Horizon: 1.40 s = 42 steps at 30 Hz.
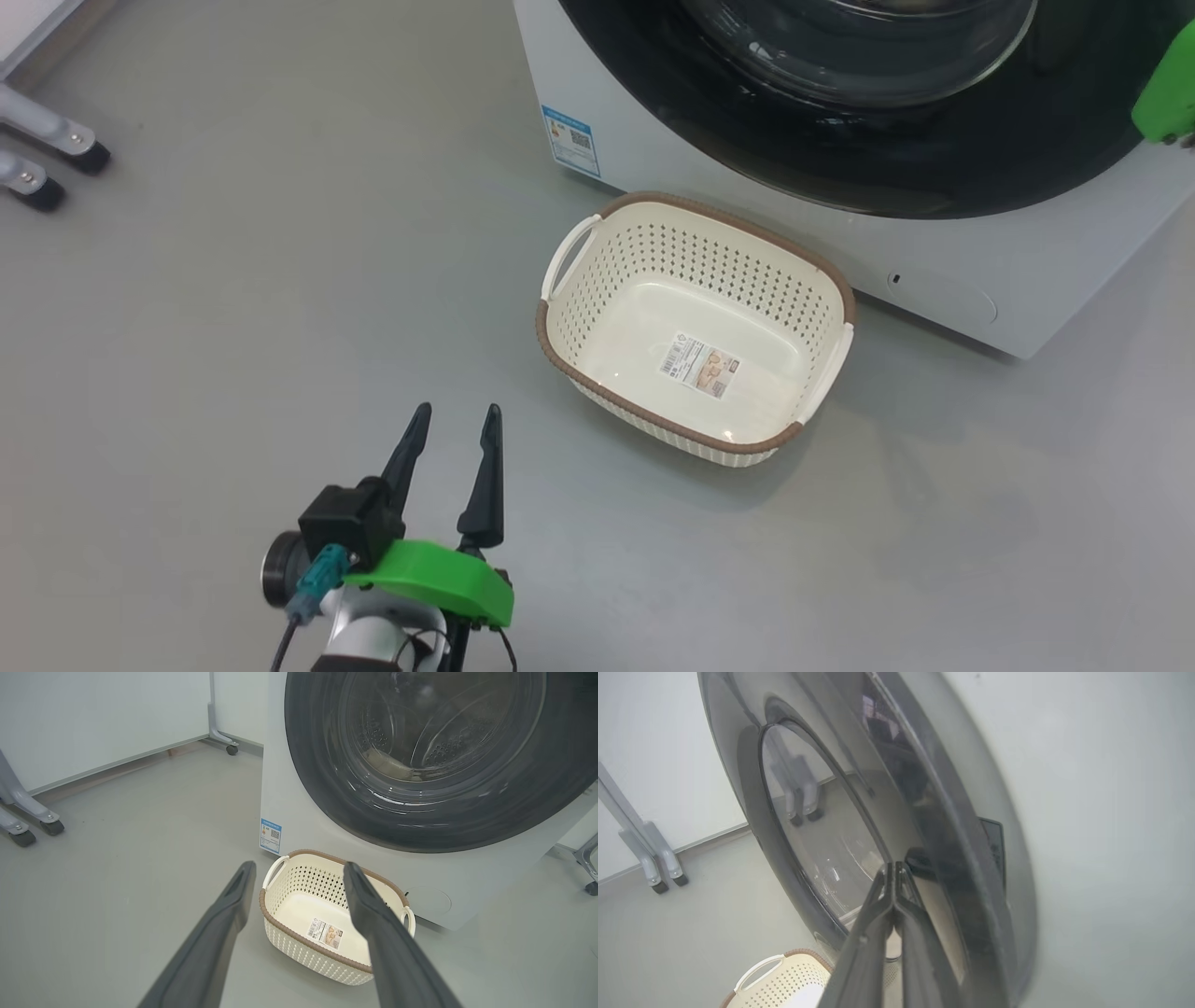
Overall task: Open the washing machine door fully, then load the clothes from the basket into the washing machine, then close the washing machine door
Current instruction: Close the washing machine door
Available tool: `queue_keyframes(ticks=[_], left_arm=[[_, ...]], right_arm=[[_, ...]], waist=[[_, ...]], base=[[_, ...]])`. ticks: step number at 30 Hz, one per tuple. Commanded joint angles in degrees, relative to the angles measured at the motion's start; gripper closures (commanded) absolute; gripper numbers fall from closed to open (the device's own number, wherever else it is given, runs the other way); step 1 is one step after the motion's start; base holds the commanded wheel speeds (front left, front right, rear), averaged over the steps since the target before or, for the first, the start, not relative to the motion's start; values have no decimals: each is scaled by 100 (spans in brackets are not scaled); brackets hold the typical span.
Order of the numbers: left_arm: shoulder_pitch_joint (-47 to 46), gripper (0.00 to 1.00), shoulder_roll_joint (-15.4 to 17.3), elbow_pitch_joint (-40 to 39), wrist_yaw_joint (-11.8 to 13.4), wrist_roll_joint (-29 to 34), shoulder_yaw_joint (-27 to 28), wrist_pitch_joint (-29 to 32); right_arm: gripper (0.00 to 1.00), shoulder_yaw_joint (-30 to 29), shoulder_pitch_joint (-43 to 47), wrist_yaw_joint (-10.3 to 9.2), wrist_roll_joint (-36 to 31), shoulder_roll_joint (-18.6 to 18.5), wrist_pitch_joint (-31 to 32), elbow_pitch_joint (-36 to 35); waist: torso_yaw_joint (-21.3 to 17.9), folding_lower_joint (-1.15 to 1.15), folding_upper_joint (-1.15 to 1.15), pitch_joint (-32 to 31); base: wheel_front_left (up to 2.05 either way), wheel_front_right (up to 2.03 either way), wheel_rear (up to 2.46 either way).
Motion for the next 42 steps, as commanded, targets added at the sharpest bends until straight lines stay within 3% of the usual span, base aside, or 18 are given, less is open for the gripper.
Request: queue_keyframes(ticks=[1, 15, 23, 31, 32, 34, 35, 36, 42], left_arm=[[-177, 0, 40, -204, 43, -48, 194, -81], [-142, 0, 39, -238, 145, -130, 158, -81], [-180, 0, 39, -110, 111, -56, 158, -81], [-152, 0, 39, -35, 51, 81, 255, -81], [-139, 0, 39, -14, 35, 113, 269, -81], [-118, 0, 39, 18, 6, 169, 308, -81], [-111, 0, 40, 38, -12, 198, 326, -81], [-105, 0, 45, 61, -29, 225, 349, -81], [-80, 0, 75, 149, -99, 344, 429, -81]], right_arm=[[100, -73, -280, -9, 19, -93, -111, -15], [100, 179, -444, -9, -46, 116, -377, 452], [100, 606, -25, -9, 128, 227, -640, 165], [100, 647, 762, -9, 79, 143, -1141, -356], [94, 589, 904, -9, 33, 139, -1190, -440], [52, 442, 1194, -9, -67, 141, -1254, -615], [15, 350, 1361, -9, -96, 155, -1271, -700], [0, 248, 1516, -9, -149, 165, -1284, -791], [0, -455, 2458, -9, -487, 333, -1314, -1369]], waist=[[33, 0, 0, 65], [23, 0, 0, 48], [-135, 0, 0, -199], [-520, 0, 0, -467], [-581, 0, 0, -503], [-705, 0, 0, -555], [-761, 0, 0, -584], [-825, 0, 0, -608], [-1205, 0, 0, -762]], base=[[0, 0, 0], [0, 0, 0], [0, 0, 0], [0, 0, 0], [0, 0, 0], [0, 0, 0], [0, 0, 0], [0, 0, 0], [0, 0, 0]])
